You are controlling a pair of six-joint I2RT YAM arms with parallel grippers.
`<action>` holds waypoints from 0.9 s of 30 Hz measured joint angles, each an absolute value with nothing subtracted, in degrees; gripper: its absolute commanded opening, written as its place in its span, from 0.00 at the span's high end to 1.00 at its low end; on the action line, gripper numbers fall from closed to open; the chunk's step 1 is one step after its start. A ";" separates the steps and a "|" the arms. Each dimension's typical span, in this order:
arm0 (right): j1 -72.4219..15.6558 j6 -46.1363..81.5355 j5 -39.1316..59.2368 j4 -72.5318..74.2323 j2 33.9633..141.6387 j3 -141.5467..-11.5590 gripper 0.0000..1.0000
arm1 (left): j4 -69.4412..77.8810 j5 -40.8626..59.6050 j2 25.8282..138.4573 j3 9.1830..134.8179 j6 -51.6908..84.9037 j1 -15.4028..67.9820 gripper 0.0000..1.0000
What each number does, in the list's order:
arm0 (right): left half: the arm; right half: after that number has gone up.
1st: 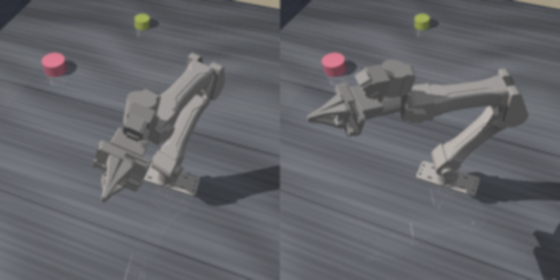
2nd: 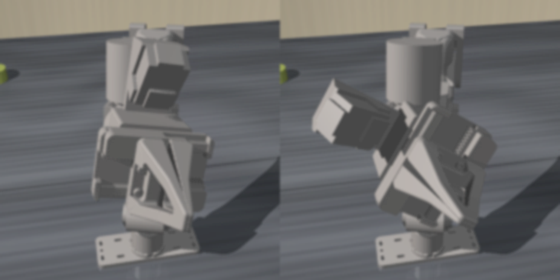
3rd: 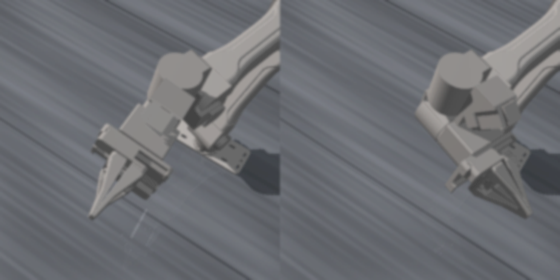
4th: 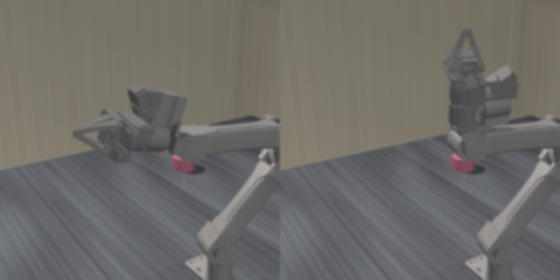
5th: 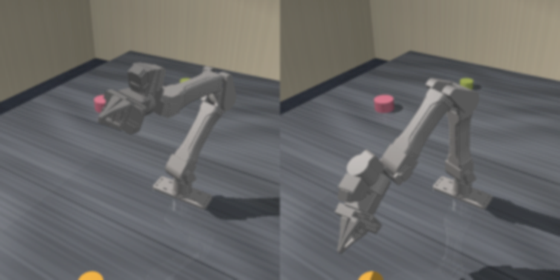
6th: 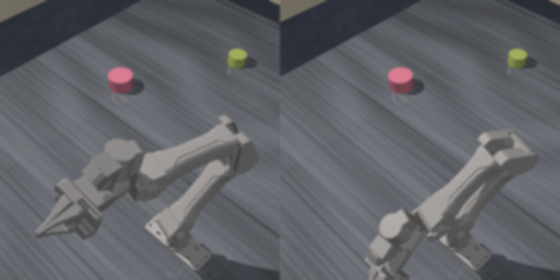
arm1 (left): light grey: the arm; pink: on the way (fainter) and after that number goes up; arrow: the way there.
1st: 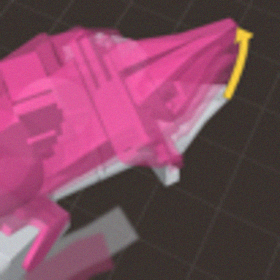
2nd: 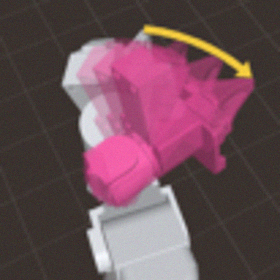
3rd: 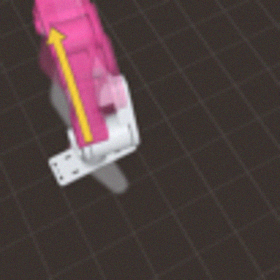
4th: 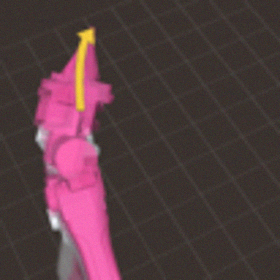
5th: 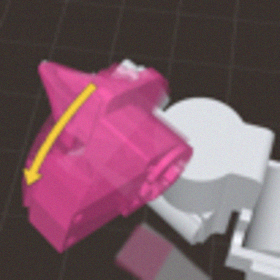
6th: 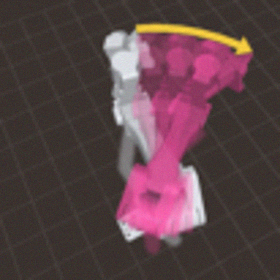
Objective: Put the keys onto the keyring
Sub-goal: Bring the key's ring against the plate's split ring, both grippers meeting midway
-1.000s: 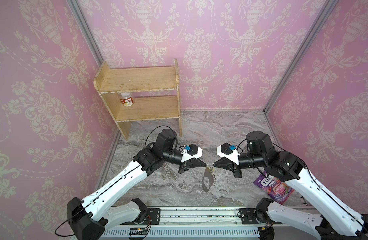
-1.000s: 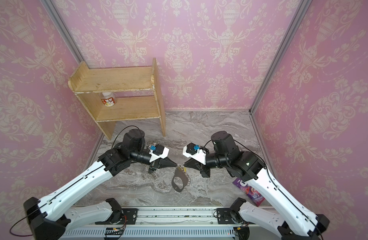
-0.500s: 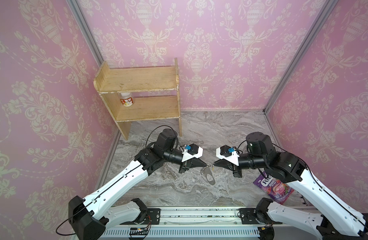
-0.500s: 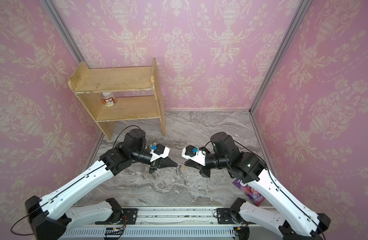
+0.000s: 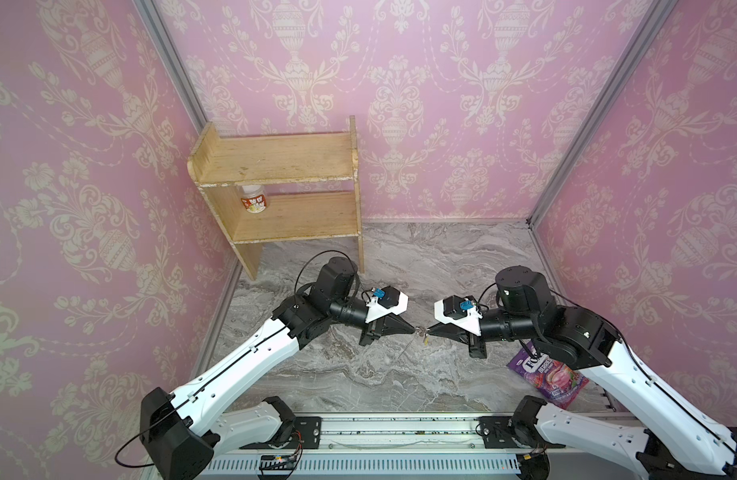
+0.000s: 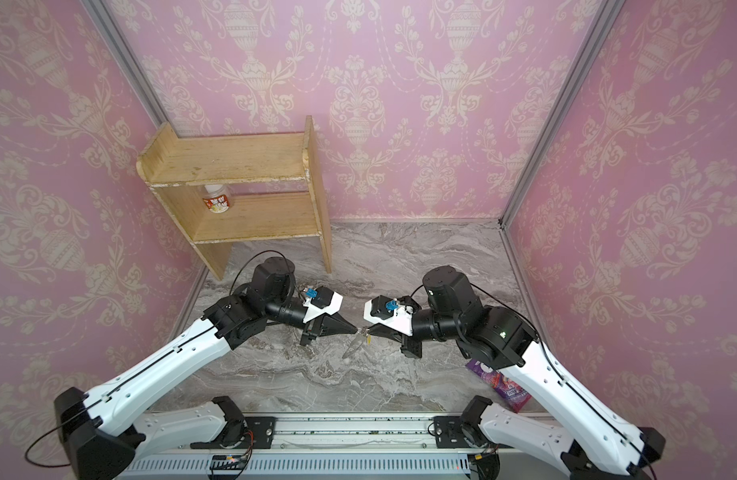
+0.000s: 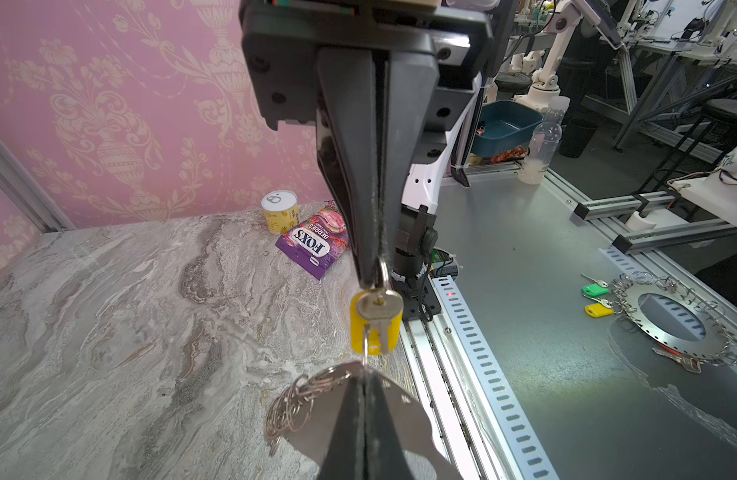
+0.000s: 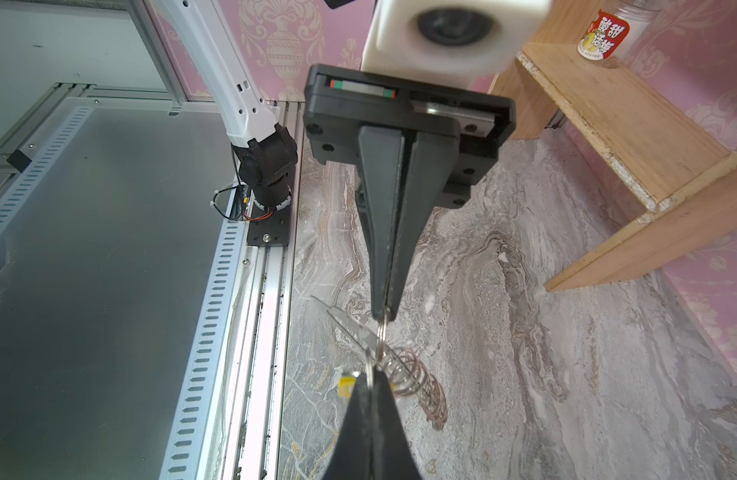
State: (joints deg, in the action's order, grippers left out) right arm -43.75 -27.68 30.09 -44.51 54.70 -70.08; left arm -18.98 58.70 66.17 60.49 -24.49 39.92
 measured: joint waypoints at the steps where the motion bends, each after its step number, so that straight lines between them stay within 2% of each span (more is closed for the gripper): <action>1: -43.92 -27.73 30.00 -44.53 54.81 -70.08 1.00 | -18.98 58.67 66.17 60.49 -24.49 39.92 1.00; 27: -44.80 -28.51 27.57 -45.12 56.23 -70.46 1.00 | -19.14 58.67 66.11 60.49 -24.49 39.97 1.00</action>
